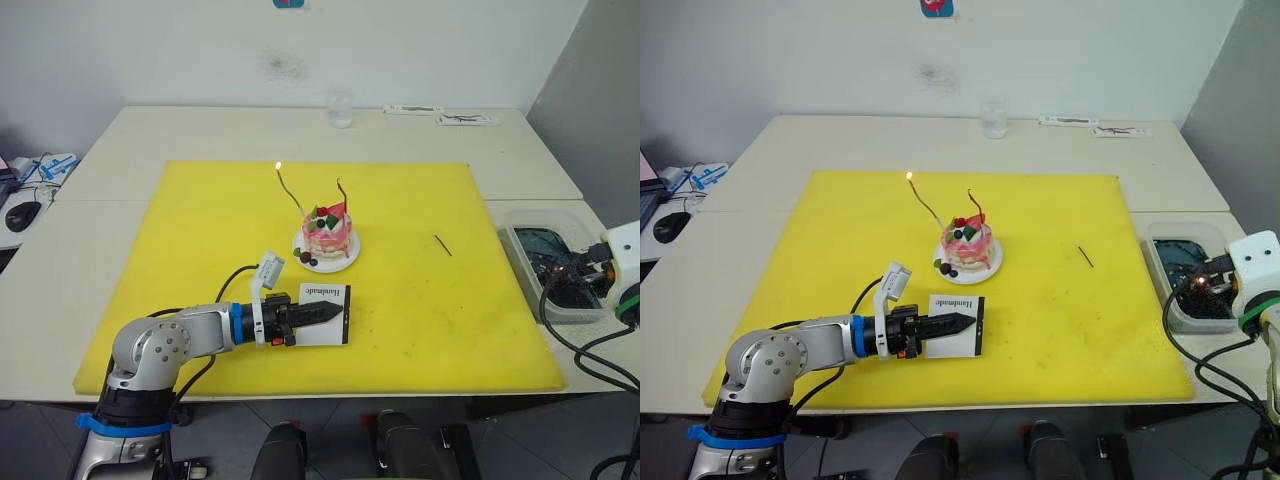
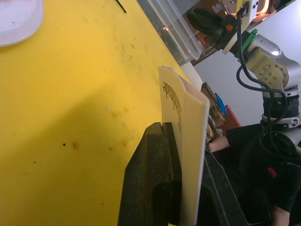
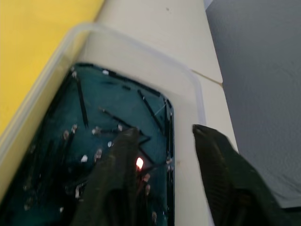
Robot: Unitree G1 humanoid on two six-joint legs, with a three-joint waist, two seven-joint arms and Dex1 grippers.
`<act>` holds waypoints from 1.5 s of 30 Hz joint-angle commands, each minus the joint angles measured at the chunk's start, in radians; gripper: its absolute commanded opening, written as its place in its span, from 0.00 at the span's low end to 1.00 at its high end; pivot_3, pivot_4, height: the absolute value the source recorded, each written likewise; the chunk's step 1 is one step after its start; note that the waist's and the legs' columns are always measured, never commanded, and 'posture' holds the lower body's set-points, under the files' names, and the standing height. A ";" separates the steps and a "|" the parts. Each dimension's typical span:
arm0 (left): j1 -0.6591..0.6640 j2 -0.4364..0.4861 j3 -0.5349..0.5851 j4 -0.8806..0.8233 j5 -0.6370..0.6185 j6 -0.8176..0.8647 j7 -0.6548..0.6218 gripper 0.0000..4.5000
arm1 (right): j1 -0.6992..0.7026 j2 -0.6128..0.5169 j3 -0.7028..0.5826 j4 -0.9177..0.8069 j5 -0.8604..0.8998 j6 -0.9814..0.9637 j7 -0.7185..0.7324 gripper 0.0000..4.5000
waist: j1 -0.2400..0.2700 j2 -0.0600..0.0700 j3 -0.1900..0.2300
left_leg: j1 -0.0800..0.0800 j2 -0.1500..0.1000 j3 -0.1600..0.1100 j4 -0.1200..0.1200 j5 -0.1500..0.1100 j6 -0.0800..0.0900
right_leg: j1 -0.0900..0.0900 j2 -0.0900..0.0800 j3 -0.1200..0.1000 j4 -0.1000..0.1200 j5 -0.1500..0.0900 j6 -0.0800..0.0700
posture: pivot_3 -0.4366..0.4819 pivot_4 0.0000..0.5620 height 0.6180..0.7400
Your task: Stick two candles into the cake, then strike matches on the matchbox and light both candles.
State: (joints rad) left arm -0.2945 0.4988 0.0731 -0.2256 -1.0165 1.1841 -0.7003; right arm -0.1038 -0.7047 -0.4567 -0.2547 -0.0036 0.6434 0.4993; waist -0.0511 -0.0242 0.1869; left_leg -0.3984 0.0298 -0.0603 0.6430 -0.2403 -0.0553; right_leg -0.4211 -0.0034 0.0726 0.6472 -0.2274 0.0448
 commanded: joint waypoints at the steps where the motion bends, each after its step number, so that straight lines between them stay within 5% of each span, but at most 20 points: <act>1: -0.012 -0.011 0.004 -0.023 -0.004 -0.022 -0.001 0.00 | -0.020 -0.021 -0.042 -0.042 0.031 -0.041 -0.010 0.72 | 0.000 0.000 0.000 | 0.000 0.000 0.000 0.000 0.000 0.000 | 0.000 0.000 0.000 0.000 0.000 0.000 | 0.48 0.27 1.00; 5: -0.004 -0.014 0.005 -0.027 -0.008 -0.026 0.005 0.00 | -0.035 -0.035 -0.066 -0.126 0.100 -0.049 0.028 0.99 | 0.000 0.000 0.000 | 0.000 0.000 0.000 0.000 0.000 0.000 | 0.000 0.000 0.000 0.000 0.000 0.000 | 0.48 0.27 1.00; 15: -0.020 -0.021 0.008 -0.018 -0.009 -0.032 0.011 0.00 | -0.049 0.030 0.077 -0.218 0.293 -0.075 0.137 0.99 | -0.002 0.000 0.000 | 0.000 0.000 -0.001 0.000 0.000 0.000 | 0.001 0.000 0.000 -0.001 0.000 0.000 | 0.48 0.27 1.00; 25: -0.035 -0.026 0.020 -0.020 -0.014 -0.032 0.022 0.00 | -0.204 0.197 0.300 0.106 0.193 -0.166 0.010 0.99 | -0.004 0.000 0.000 | 0.000 0.000 -0.001 0.001 0.000 0.000 | 0.000 0.000 0.000 0.000 0.001 0.001 | 0.48 0.27 1.00; 39: -0.034 -0.021 0.026 -0.030 -0.020 -0.027 0.029 0.00 | -0.395 0.300 0.374 0.466 0.108 -0.271 -0.100 0.99 | -0.006 0.000 0.000 | 0.000 0.000 -0.001 0.000 0.000 0.000 | 0.000 0.000 0.000 0.000 0.003 0.004 | 0.48 0.27 1.00; 42: -0.033 -0.019 0.028 -0.033 -0.021 -0.026 0.031 0.00 | -0.405 0.314 0.372 0.484 0.100 -0.249 -0.126 0.86 | -0.006 0.000 0.000 | 0.000 0.000 -0.001 0.000 0.000 0.000 | 0.000 0.000 0.000 0.001 0.003 0.005 | 0.48 0.27 1.00; 45: -0.031 -0.018 0.030 -0.035 -0.021 -0.026 0.034 0.00 | -0.404 0.320 0.382 0.477 0.090 -0.202 -0.143 0.63 | -0.006 0.000 0.000 | 0.000 0.000 -0.001 0.000 0.000 0.000 | 0.000 0.000 0.000 0.001 0.003 0.005 | 0.48 0.27 1.00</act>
State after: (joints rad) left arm -0.3196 0.4762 0.0832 -0.2270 -1.0196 1.1658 -0.6652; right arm -0.4977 -0.3814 -0.0722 0.2353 0.0996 0.4183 0.3776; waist -0.0566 -0.0240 0.1869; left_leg -0.3985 0.0298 -0.0612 0.6433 -0.2402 -0.0552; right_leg -0.4207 -0.0030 0.0725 0.6479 -0.2244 0.0497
